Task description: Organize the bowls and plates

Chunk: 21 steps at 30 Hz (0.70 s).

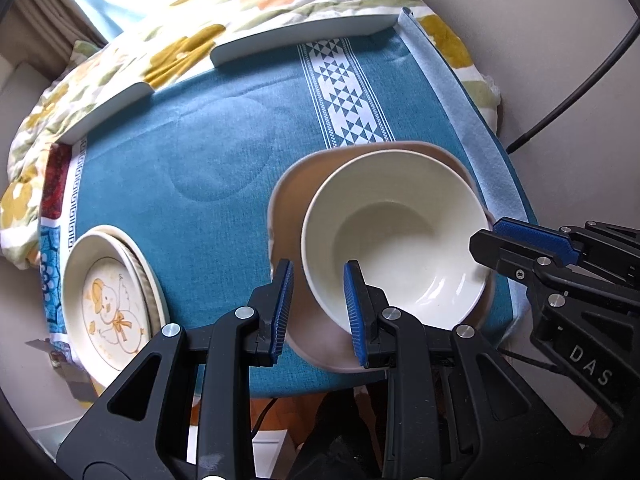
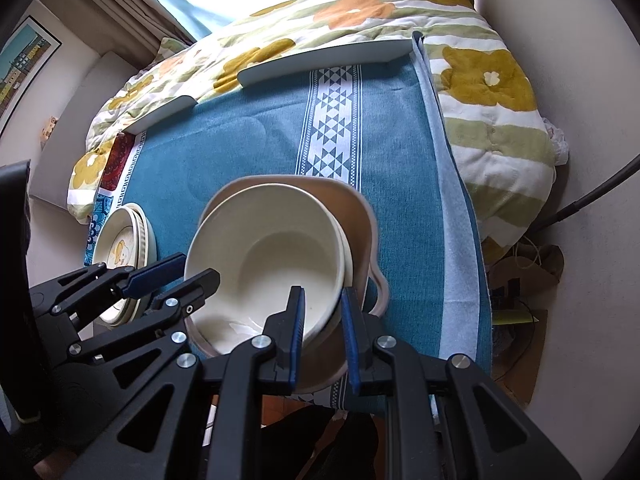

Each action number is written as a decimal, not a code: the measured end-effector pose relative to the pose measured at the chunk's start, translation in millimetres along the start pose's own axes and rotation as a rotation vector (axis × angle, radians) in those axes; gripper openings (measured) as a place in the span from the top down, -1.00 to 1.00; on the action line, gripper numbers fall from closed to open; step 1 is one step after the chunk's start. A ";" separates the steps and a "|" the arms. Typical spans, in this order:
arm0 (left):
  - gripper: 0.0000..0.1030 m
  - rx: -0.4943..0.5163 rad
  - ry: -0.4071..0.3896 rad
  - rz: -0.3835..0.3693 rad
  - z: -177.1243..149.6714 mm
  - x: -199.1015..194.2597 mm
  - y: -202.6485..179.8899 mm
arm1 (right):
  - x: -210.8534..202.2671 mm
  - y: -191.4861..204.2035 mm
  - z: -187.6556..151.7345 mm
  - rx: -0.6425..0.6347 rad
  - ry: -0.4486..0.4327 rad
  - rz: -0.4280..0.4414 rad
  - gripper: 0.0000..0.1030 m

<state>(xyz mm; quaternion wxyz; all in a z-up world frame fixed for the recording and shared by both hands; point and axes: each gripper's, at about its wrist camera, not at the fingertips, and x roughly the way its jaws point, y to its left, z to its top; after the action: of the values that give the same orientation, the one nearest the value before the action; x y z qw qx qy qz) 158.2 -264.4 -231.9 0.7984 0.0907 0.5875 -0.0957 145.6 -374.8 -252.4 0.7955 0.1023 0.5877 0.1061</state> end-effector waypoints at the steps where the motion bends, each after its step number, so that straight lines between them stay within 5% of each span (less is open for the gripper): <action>1: 0.51 -0.004 -0.015 -0.008 0.8 -7.3 3.7 | -5.7 -0.3 0.8 -0.002 -0.010 0.005 0.67; 3: 0.43 -0.008 -0.055 -0.024 0.9 -24.8 12.0 | -19.3 -0.4 3.2 -0.009 -0.025 0.020 0.67; 4: 0.10 -0.008 -0.075 -0.026 1.1 -33.7 16.4 | -27.4 -0.4 4.5 -0.014 -0.035 0.029 0.67; 5: -0.55 -0.006 -0.092 -0.019 0.9 -41.7 21.0 | -36.0 -0.2 5.8 -0.022 -0.050 0.032 0.67; 6: -0.85 -0.002 -0.110 -0.004 0.5 -48.9 25.7 | -44.9 0.0 6.4 -0.035 -0.069 0.025 0.61; 7: -0.99 0.005 -0.138 0.008 -1.0 -56.8 30.6 | -53.8 0.5 6.4 -0.050 -0.092 0.015 0.27; 8: -0.99 0.019 -0.153 0.008 -2.4 -62.0 35.0 | -61.7 0.6 6.3 -0.064 -0.114 0.007 -0.03; 9: -0.99 0.033 -0.147 0.001 -3.0 -63.7 39.8 | -67.9 -0.6 6.3 -0.077 -0.131 0.002 -0.69; 10: -0.99 0.047 -0.123 -0.005 -3.5 -61.7 43.8 | -72.1 -1.7 5.9 -0.090 -0.137 -0.001 -0.94; 17: -0.99 0.077 0.045 -0.067 -15.8 -23.1 66.9 | -52.3 -13.7 -6.3 -0.158 0.035 -0.203 -0.94; 21: -0.99 0.111 0.099 -0.108 -19.5 -1.8 62.9 | -26.8 -15.3 -14.5 -0.170 0.133 -0.164 -0.94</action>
<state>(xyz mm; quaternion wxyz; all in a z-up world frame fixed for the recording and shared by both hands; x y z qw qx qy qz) 156.0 -198.6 -233.8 0.7559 0.1077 0.6239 -0.1665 124.8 -396.6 -236.6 0.7667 -0.0213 0.6344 0.0968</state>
